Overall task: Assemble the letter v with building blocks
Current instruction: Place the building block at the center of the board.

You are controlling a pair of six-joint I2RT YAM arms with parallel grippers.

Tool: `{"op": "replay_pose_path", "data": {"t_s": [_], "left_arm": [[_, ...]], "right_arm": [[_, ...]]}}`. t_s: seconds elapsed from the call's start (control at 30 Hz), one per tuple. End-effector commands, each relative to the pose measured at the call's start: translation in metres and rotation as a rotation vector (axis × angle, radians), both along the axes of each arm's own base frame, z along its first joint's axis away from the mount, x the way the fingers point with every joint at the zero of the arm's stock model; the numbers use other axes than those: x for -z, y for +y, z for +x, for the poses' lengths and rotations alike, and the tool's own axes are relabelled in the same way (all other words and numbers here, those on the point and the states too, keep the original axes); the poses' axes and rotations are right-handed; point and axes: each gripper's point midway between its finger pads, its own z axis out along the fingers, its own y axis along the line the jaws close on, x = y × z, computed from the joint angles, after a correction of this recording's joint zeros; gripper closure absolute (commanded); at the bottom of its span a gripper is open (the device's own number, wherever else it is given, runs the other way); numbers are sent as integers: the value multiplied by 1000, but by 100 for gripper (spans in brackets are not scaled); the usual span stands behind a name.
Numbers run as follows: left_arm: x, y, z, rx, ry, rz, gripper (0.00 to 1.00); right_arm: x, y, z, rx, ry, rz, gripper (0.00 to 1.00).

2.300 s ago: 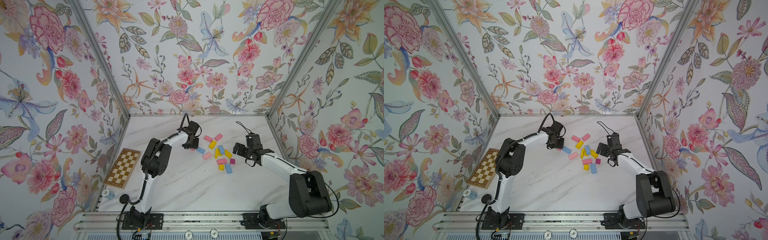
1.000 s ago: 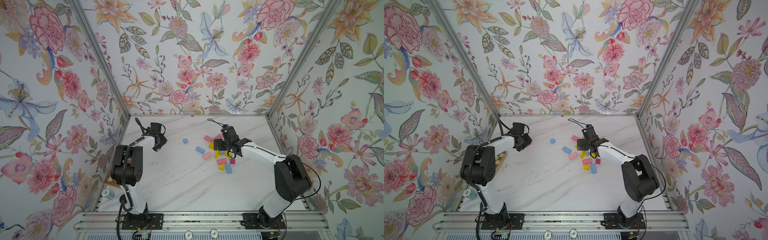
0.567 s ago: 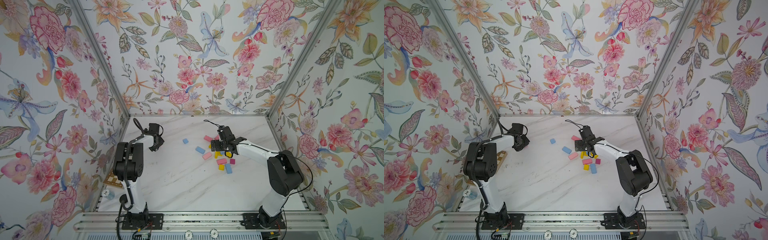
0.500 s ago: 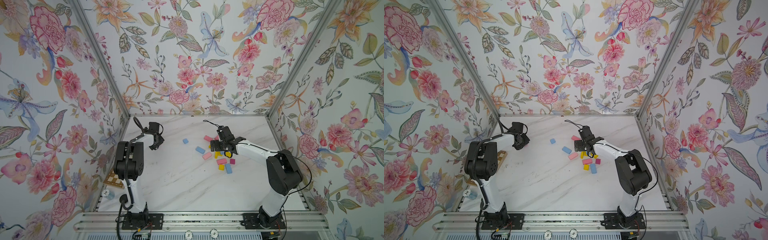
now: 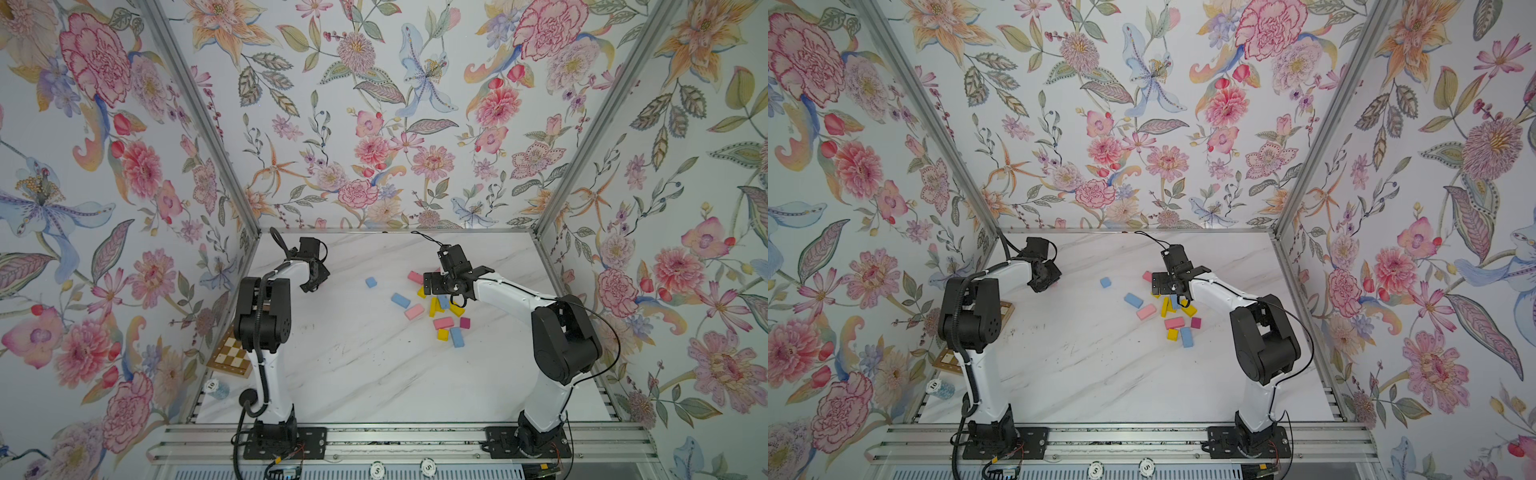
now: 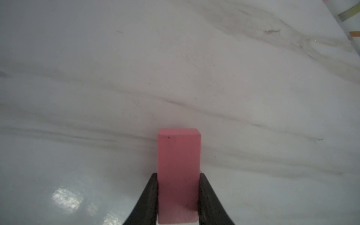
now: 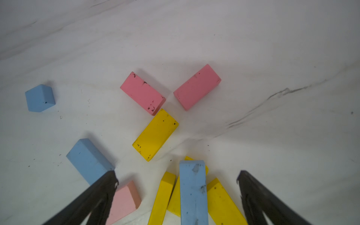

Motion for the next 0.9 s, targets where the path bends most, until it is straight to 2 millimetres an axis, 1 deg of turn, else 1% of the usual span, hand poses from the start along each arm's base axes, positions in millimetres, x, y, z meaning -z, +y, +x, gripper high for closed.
{"op": "replay_pose_path", "data": {"t_s": [0.0, 0.2, 0.37, 0.47, 0.57, 0.67, 0.73, 0.87], "left_arm": [[10, -4, -15, 21, 44, 7, 83], [13, -16, -25, 38, 46, -17, 82], [13, -24, -27, 61, 57, -15, 81], [9, -24, -31, 60, 57, 2, 78], [9, -26, -32, 61, 58, -17, 75], [8, -29, -33, 62, 58, -33, 71], [3, -31, -32, 66, 46, -42, 65], [-26, -32, -23, 74, -4, -36, 53]], "right_arm": [[3, -7, 7, -14, 23, -13, 1], [1, -16, 17, -11, 13, -34, 1], [1, -16, 24, -25, 10, -52, 1], [-1, -15, 27, -29, 7, -50, 1], [-2, -15, 30, -32, 5, -44, 1], [-2, -14, 33, -34, 6, -35, 1], [-2, -12, 34, -46, 7, -26, 1], [-5, -8, 34, -75, 8, -17, 1]]}}
